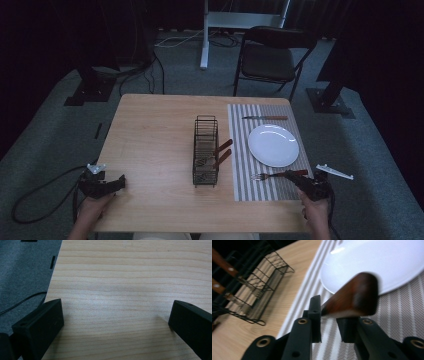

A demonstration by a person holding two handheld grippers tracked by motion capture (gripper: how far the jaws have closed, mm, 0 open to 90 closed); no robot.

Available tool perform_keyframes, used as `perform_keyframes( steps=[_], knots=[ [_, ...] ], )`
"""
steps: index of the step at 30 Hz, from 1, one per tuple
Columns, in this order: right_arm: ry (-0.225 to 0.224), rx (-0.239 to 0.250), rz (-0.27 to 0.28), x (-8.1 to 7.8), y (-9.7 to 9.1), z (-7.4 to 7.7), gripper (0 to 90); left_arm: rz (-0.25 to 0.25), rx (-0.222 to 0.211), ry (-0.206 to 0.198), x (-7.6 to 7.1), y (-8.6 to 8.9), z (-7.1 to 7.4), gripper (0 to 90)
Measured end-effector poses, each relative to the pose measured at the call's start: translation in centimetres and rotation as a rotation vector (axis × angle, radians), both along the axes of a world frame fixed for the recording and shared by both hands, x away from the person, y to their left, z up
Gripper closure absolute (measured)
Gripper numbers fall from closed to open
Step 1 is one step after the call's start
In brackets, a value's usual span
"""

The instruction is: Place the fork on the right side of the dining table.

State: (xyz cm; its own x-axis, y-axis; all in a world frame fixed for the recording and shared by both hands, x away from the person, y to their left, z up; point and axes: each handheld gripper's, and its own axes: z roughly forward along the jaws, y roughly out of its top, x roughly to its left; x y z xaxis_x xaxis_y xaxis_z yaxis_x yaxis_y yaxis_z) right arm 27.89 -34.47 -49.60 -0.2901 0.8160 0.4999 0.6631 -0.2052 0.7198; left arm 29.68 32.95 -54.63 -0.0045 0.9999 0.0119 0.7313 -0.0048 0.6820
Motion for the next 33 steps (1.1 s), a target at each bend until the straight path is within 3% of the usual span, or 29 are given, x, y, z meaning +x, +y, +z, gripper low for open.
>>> perform_keyframes(
  steps=[11, 24, 33],
  knots=[
    [0.062, -0.037, -0.043, 0.6, -1.8, -2.0, 62.8, 0.0, 0.0, 0.0, 0.0, 0.0, 0.0, 0.2],
    [0.089, -0.074, -0.035, 1.8, -2.5, -3.5, 51.9, 0.0, 0.0, 0.0, 0.0, 0.0, 0.0, 0.2],
    [0.127, -0.134, -0.024, 2.8, -2.7, -4.2, 42.8, 0.0, 0.0, 0.0, 0.0, 0.0, 0.0, 0.3]
  ],
)
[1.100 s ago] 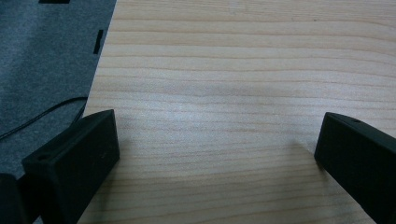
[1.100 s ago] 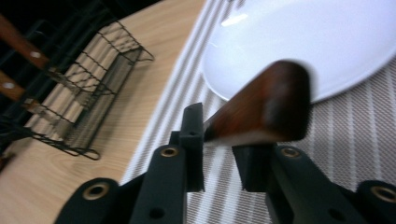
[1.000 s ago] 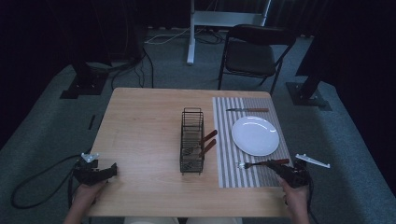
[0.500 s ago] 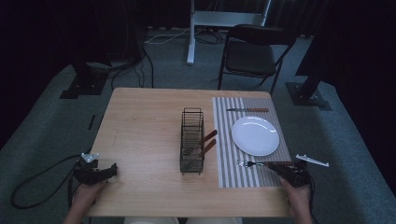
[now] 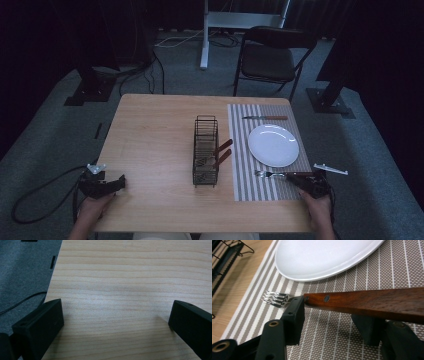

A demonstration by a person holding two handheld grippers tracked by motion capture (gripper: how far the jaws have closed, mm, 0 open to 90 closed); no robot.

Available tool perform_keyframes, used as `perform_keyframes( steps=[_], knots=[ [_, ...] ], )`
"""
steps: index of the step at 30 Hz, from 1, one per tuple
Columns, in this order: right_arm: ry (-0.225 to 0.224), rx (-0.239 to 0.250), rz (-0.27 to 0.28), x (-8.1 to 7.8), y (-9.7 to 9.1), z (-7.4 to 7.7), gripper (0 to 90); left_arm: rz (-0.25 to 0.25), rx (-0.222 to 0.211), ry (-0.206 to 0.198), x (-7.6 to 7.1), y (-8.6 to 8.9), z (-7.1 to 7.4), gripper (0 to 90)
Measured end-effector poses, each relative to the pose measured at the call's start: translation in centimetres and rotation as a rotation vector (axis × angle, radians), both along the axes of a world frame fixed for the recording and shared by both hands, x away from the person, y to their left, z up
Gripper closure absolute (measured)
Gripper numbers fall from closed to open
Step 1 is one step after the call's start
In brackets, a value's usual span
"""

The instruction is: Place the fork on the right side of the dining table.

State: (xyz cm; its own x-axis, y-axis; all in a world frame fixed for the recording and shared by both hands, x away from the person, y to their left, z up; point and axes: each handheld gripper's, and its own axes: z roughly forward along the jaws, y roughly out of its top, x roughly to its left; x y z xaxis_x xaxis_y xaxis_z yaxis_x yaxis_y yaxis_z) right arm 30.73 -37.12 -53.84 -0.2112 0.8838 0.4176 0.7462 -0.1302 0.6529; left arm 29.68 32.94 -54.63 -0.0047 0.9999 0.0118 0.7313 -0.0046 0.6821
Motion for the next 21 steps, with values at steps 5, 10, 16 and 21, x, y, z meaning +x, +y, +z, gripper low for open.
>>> perform_keyframes(
  steps=[5, 10, 16, 21],
  knots=[
    [0.012, -0.033, -0.006, 0.1, 0.0, -0.2, 42.7, 0.001, 0.0, 0.0, 0.0, 0.0, 0.0, 0.3],
    [0.003, -0.052, -0.005, -0.1, 0.2, -0.2, 39.2, 0.001, 0.0, 0.0, 0.0, 0.0, 0.0, 0.2],
    [-0.025, -0.085, -0.004, -0.9, 1.2, -0.3, 28.7, 0.001, 0.0, 0.0, 0.0, 0.0, 0.0, 0.3],
    [-0.069, -0.168, -0.019, -1.8, 2.5, -0.7, 13.9, 0.001, 0.0, 0.0, 0.0, 0.0, 0.0, 0.2]
  ],
)
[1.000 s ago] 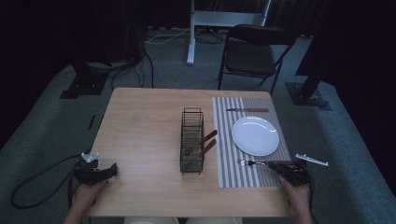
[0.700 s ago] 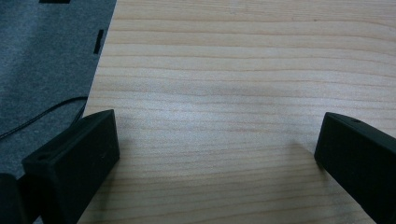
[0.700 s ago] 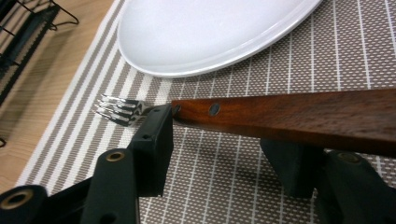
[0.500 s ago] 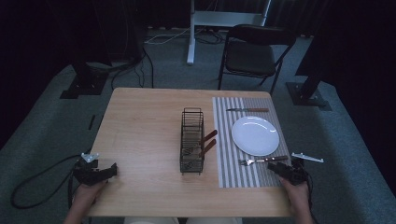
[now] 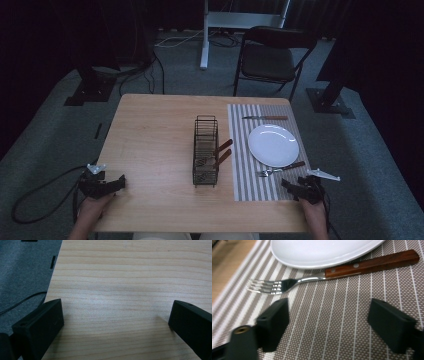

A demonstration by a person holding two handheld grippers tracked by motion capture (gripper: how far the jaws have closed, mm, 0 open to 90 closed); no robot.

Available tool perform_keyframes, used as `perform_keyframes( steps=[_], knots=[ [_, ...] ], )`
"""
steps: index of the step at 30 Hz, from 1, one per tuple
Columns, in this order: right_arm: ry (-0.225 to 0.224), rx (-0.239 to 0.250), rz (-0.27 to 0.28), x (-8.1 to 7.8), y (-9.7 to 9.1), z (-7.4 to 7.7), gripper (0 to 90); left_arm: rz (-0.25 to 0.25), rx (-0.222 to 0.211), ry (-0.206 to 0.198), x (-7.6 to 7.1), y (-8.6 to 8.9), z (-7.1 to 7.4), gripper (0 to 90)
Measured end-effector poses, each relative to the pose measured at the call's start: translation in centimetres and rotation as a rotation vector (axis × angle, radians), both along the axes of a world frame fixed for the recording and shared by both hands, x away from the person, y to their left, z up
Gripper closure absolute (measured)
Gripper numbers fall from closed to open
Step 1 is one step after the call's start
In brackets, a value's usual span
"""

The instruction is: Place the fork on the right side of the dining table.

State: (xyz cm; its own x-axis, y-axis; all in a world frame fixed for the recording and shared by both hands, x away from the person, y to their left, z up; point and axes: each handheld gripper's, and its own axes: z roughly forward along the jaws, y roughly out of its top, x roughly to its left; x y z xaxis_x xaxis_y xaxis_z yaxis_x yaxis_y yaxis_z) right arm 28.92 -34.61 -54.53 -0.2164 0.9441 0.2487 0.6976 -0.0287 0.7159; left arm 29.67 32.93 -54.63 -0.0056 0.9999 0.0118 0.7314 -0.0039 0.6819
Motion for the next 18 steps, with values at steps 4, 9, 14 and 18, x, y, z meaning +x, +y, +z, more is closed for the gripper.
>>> perform_keyframes(
  steps=[4, 9, 14, 18],
  knots=[
    [-0.027, -0.093, -0.029, -0.8, 1.0, -0.3, 12.2, 0.0, 0.0, 0.0, 0.0, 0.0, 0.0, 0.2],
    [-0.036, -0.164, -0.065, -1.7, 2.0, -0.4, 12.0, 0.0, 0.0, 0.0, 0.0, 0.0, 0.0, 0.2],
    [-0.05, -0.204, -0.12, -2.6, 2.7, -0.4, 12.0, 0.0, 0.0, 0.0, 0.0, 0.0, 0.0, 0.2],
    [-0.055, -0.222, -0.128, -3.2, 3.1, -0.4, 12.1, 0.0, 0.0, 0.0, 0.0, 0.0, 0.0, 0.2]
  ],
)
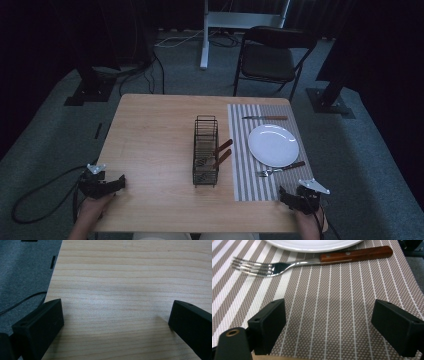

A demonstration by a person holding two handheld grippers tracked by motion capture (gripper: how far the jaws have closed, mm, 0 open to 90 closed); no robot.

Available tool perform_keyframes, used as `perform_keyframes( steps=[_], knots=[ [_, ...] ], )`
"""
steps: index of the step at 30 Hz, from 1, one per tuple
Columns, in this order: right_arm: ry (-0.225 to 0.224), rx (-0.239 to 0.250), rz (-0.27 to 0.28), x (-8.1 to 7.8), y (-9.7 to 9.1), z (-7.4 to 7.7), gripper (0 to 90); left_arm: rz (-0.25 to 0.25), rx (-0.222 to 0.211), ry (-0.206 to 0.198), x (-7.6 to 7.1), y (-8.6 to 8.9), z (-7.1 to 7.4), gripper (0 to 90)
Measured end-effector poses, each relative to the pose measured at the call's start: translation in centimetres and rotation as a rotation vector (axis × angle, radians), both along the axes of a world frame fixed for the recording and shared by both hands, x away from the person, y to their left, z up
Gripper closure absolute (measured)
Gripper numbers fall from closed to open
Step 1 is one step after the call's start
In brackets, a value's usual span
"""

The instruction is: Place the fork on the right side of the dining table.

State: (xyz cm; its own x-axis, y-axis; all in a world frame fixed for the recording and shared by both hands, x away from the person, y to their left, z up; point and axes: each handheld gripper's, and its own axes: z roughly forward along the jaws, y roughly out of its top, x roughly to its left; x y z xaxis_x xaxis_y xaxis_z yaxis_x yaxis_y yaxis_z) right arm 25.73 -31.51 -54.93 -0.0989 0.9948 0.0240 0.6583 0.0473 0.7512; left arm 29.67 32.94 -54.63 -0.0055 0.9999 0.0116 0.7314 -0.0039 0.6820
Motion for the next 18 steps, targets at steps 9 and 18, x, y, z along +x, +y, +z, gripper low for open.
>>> perform_keyframes(
  steps=[9, 18],
  knots=[
    [-0.018, 0.001, -0.041, -0.8, 0.3, 0.0, 12.1, 0.0, 0.0, 0.0, 0.0, 0.0, 0.0, 0.2],
    [-0.033, -0.019, -0.155, -1.8, -0.3, -0.5, 12.1, 0.0, 0.0, 0.0, 0.0, 0.0, 0.0, 0.2]
  ],
)
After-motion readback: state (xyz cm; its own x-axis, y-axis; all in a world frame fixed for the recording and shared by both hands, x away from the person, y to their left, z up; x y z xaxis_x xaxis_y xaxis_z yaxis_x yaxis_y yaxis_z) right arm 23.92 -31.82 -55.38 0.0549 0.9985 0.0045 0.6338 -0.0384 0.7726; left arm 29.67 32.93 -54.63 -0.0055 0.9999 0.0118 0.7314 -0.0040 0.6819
